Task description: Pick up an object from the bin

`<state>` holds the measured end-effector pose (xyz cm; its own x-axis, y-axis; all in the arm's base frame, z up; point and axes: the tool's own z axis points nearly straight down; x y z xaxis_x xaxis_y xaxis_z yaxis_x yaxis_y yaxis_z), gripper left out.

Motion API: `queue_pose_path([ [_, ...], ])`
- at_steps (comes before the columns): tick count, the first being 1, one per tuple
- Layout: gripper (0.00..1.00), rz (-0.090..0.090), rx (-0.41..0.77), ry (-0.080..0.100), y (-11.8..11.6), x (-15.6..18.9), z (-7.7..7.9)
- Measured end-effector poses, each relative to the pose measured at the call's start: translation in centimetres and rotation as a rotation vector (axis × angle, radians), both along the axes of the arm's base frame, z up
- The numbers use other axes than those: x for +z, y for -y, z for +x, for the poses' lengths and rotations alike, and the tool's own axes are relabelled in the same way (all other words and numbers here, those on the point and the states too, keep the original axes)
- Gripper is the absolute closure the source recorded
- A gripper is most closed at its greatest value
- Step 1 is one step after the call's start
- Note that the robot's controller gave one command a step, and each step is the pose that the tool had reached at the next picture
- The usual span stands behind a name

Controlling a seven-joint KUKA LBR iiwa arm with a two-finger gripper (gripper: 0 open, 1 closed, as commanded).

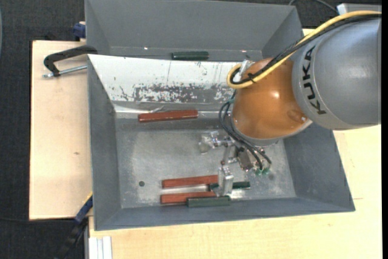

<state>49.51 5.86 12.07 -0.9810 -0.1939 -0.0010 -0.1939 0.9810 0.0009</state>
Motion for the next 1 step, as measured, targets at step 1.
queue_pose_path([
  [1,0.00,-0.001,-0.002,-0.001,0.70,-0.37,-0.18],
])
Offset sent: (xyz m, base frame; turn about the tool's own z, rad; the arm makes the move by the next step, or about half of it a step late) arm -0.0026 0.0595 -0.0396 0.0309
